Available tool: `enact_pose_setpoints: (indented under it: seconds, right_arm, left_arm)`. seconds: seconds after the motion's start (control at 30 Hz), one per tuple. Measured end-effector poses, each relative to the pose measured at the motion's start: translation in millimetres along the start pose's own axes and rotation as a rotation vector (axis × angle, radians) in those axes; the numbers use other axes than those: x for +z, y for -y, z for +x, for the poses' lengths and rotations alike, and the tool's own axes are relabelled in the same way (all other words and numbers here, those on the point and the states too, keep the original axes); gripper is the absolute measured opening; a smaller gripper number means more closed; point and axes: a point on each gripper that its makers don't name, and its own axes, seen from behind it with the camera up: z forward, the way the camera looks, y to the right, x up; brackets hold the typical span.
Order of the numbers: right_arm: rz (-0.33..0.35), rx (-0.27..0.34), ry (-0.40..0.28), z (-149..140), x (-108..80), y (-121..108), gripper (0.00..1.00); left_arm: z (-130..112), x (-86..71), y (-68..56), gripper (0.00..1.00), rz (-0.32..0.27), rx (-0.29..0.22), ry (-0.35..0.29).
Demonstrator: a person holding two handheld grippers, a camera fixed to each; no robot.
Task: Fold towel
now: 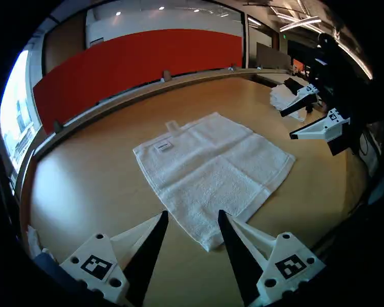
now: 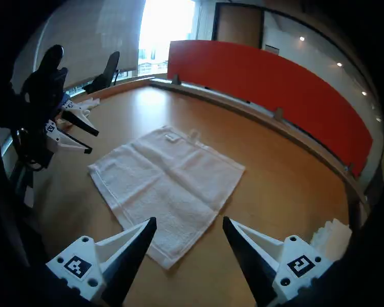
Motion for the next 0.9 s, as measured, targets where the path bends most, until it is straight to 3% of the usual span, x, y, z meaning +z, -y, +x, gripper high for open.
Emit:
enact_pose_setpoints:
  seconds: [0.43,0.9]
  right_arm:
    - [0.047,-0.005,0.087,-38.4,10.4,16.0,1.0]
    - [0.077,-0.012,0.157,-63.4,11.3,24.1,0.97]
  left_arm:
    - [-31.3,14.7,-16.1,0.71,-0.051,0.017,0.083]
    - [-56.0,19.7,-19.8,0.71,-0.062,0.015,0.15]
